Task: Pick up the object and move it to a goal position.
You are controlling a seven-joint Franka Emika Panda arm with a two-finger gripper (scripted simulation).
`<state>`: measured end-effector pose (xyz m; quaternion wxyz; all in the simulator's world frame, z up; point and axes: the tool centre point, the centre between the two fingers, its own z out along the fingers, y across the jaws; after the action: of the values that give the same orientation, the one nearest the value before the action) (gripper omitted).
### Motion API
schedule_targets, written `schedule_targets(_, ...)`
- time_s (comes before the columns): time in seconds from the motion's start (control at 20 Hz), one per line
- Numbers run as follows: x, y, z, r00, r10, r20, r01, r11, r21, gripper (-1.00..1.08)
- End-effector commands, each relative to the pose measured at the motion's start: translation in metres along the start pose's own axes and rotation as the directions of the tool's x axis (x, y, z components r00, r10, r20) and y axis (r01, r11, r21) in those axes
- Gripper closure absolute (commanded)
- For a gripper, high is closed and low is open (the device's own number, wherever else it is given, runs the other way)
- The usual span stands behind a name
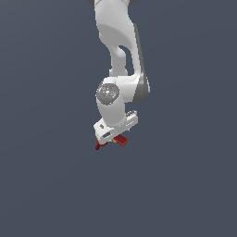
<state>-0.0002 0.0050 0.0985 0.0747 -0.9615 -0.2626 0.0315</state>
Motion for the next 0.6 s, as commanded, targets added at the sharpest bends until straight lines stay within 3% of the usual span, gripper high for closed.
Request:
schedule_targets(0.0, 0.002, -0.001, 0.008, 0.998, -0.060, -0.004, 0.060, 0.998, 0.017, -1.00)
schedule_targets(0.55, 0.009, -0.005, 0.038, 0.956, -0.288, -0.045, 0.291, 0.953, 0.080, -1.00)
